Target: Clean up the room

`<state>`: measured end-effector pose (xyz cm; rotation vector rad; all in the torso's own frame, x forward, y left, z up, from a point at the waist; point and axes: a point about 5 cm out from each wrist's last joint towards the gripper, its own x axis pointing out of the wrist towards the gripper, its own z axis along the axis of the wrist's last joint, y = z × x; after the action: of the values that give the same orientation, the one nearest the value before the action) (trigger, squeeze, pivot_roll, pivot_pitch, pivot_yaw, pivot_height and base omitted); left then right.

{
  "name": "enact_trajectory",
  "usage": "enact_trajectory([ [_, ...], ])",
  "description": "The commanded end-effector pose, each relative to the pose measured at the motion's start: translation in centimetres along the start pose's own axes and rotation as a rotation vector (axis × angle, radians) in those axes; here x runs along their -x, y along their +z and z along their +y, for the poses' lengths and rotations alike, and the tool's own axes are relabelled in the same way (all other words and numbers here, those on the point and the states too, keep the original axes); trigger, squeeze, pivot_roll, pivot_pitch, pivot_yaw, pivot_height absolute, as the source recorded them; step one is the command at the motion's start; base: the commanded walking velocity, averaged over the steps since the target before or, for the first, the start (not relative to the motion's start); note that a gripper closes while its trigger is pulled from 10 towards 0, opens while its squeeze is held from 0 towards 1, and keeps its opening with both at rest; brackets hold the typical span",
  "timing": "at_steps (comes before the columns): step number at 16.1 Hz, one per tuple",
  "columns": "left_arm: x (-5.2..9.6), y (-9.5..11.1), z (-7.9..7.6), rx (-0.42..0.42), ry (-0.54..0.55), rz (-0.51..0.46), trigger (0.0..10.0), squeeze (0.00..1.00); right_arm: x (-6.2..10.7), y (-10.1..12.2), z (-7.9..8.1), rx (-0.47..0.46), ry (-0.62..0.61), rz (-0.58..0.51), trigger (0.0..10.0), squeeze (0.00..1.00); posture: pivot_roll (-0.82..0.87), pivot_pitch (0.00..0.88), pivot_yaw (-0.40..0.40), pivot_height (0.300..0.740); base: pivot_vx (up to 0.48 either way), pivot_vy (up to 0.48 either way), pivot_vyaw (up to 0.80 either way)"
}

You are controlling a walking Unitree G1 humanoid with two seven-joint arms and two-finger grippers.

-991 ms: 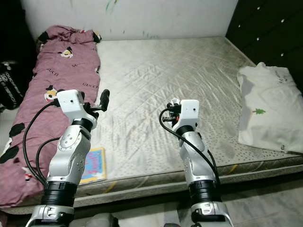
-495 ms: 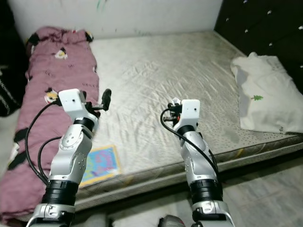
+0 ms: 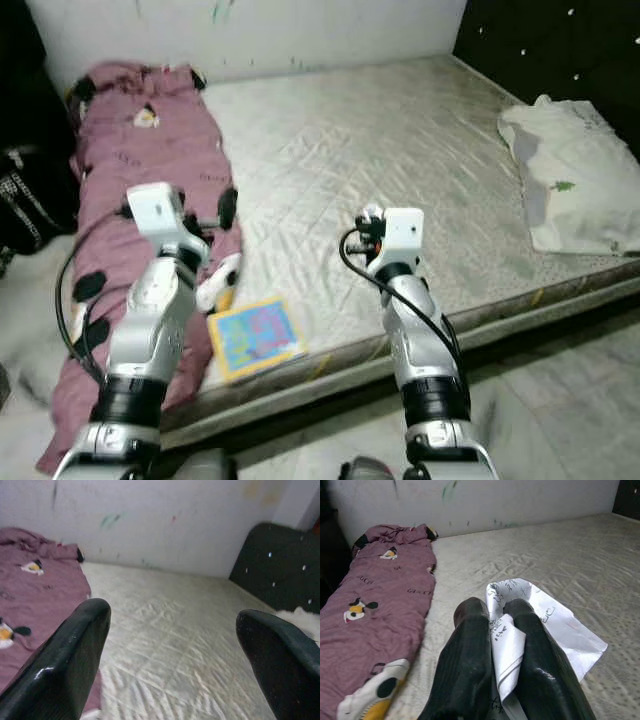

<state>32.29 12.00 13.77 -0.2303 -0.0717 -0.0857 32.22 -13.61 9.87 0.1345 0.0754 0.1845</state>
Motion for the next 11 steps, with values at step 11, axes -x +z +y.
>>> enact_trajectory([
  [11, -0.1, 0.2, 2.6, 0.033, 0.035, -0.007, 10.0, 0.00, -0.7, 0.9, 1.1, 0.037, 0.054, -0.038, 10.0, 0.00, -0.02, 0.000, -0.006, 0.740, 0.000, 0.205, 0.07],
])
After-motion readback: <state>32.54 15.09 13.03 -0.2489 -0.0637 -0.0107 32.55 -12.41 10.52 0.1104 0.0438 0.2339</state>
